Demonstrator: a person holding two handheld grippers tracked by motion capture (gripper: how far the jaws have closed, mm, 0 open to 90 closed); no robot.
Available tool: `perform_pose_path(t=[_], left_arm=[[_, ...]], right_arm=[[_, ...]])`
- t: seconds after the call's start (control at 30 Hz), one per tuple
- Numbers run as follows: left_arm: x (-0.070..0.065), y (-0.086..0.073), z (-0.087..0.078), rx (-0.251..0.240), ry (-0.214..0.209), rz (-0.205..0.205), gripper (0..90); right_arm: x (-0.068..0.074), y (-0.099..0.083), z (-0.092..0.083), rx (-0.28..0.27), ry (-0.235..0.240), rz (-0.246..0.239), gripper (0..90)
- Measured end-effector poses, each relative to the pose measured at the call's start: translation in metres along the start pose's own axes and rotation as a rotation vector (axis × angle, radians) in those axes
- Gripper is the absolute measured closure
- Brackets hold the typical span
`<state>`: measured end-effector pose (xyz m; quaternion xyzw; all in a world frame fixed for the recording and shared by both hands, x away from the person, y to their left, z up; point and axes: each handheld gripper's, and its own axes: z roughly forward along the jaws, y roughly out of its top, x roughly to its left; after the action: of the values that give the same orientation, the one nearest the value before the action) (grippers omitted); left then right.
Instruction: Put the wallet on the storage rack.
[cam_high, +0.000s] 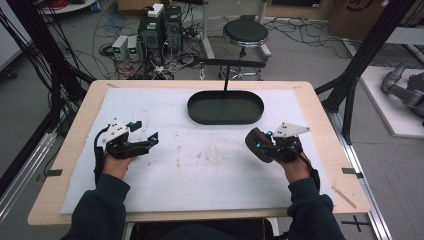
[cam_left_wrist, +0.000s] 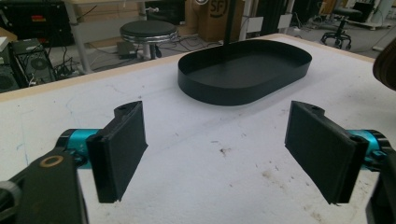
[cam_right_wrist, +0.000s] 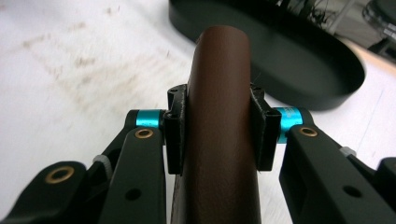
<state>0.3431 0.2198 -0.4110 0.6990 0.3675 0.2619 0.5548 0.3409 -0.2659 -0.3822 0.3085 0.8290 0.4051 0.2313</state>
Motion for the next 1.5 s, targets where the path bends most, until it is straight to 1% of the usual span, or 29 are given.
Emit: perform_pose_path(t=[0.07, 0.1, 0.13, 0.2, 0.23, 0.27, 0.3, 0.4, 0.53, 0.6, 0.67, 0.7, 0.73, 0.87, 0.9, 0.97, 1.07, 1.1, 1.17, 1.3, 1.37, 1.4, 1.43, 1.5], left_arm=[[0.0, 0.0, 0.0, 0.0, -0.007, -0.002, 19.8], [0.0, 0.0, 0.0, 0.003, -0.007, -0.003, 19.6], [0.0, -0.001, 0.0, 0.006, -0.008, -0.003, 19.6], [0.001, -0.001, 0.0, 0.012, -0.008, -0.003, 19.6], [0.001, -0.001, 0.0, 0.012, -0.009, -0.003, 19.6], [0.001, -0.001, 0.0, 0.013, -0.01, -0.003, 19.6], [0.001, -0.001, 0.0, 0.014, -0.008, -0.001, 19.6], [0.001, -0.002, 0.0, 0.014, -0.009, -0.001, 19.6], [0.002, -0.002, 0.0, 0.01, -0.007, -0.001, 19.6], [0.002, -0.002, 0.0, 0.011, -0.007, -0.001, 19.6], [0.002, -0.002, 0.0, 0.01, -0.006, -0.002, 19.6], [0.002, -0.002, 0.0, 0.008, -0.006, 0.0, 19.6], [0.002, -0.002, -0.001, 0.005, -0.004, -0.002, 19.6], [0.004, -0.002, -0.001, 0.002, 0.0, -0.005, 19.6], [0.004, -0.002, -0.002, 0.003, 0.002, -0.004, 19.6], [0.004, -0.002, -0.002, 0.009, 0.004, 0.0, 19.7], [0.004, -0.002, -0.001, 0.009, 0.0, 0.003, 19.9], [0.004, -0.002, -0.002, 0.009, 0.001, 0.002, 19.9], [0.004, -0.002, -0.001, 0.008, 0.002, 0.001, 19.9], [0.004, -0.003, -0.001, 0.012, 0.003, 0.0, 20.0], [0.004, -0.003, -0.001, 0.01, 0.003, 0.001, 20.0], [0.004, -0.003, -0.001, 0.009, 0.002, -0.001, 20.0], [0.005, -0.003, -0.001, 0.012, 0.001, 0.001, 20.1], [0.006, -0.003, -0.001, 0.013, 0.002, -0.005, 20.1]], right_arm=[[-0.007, 0.009, 0.003, -0.03, 0.007, 0.006, 65.0], [-0.014, 0.02, 0.006, -0.054, 0.015, 0.016, 65.0], [-0.014, 0.02, 0.006, -0.054, 0.015, 0.016, 65.0], [-0.021, 0.032, 0.008, -0.068, 0.015, 0.026, 65.1], [-0.029, 0.044, 0.012, -0.082, 0.013, 0.039, 65.2], [-0.029, 0.044, 0.012, -0.082, 0.013, 0.039, 65.2], [-0.032, 0.049, 0.014, -0.088, 0.014, 0.046, 65.2], [-0.042, 0.064, 0.024, -0.089, -0.001, 0.05, 65.2], [-0.052, 0.079, 0.042, -0.078, -0.004, 0.06, 65.1], [-0.057, 0.085, 0.054, -0.063, 0.002, 0.064, 65.1], [-0.06, 0.09, 0.066, -0.049, -0.009, 0.055, 65.1], [-0.061, 0.094, 0.077, -0.043, -0.015, 0.061, 65.1], [-0.061, 0.094, 0.077, -0.043, -0.015, 0.061, 65.1], [-0.062, 0.102, 0.096, -0.032, -0.007, 0.054, 65.0], [-0.062, 0.104, 0.1, -0.039, -0.007, 0.048, 64.9], [-0.062, 0.106, 0.109, -0.041, -0.008, 0.055, 64.9], [-0.062, 0.105, 0.124, -0.02, -0.005, 0.076, 64.8], [-0.063, 0.104, 0.13, -0.012, -0.004, 0.087, 64.8], [-0.063, 0.1, 0.14, -0.007, 0.001, 0.133, 64.7], [-0.066, 0.093, 0.16, -0.026, 0.001, 0.212, 64.6], [-0.068, 0.091, 0.167, -0.033, 0.012, 0.258, 64.6], [-0.069, 0.091, 0.171, -0.035, 0.018, 0.272, 64.6], [-0.07, 0.092, 0.175, -0.024, 0.034, 0.287, 64.5], [-0.068, 0.093, 0.181, -0.034, 0.032, 0.291, 64.4]])
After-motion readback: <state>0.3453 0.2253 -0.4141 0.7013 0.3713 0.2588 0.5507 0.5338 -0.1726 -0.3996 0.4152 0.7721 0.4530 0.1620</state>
